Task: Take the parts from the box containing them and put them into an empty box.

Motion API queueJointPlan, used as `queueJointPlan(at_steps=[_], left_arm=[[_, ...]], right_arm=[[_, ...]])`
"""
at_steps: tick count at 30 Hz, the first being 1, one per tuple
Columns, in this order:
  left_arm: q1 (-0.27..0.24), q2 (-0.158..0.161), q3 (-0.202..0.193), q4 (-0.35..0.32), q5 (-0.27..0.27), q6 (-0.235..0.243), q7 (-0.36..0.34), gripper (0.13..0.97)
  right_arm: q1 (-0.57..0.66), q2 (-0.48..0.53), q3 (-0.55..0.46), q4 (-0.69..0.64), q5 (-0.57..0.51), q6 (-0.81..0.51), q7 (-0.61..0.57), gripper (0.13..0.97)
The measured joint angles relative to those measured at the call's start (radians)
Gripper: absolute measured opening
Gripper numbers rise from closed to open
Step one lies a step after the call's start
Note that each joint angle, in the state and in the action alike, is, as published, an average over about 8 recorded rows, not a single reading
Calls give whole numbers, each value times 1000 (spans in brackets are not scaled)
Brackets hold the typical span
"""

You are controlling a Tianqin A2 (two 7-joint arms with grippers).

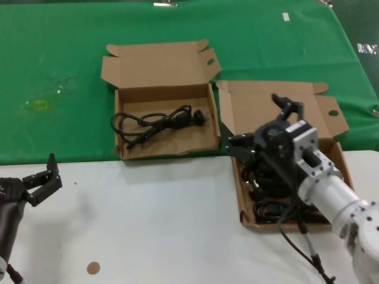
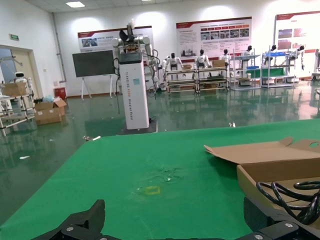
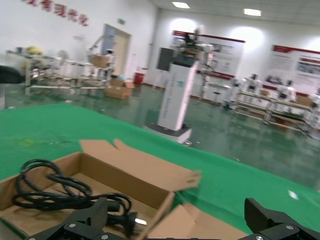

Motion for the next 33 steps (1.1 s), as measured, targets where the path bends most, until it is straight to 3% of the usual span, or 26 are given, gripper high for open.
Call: queueJointPlan(at_steps=[15,33], left_arm=[[0,0,0,0,0,0,0,966],[0,0,0,0,0,0,0,966]], right_arm=[[-191,1,103,123,100,142,49,966],[-203,1,109,131,107,151,52,966]])
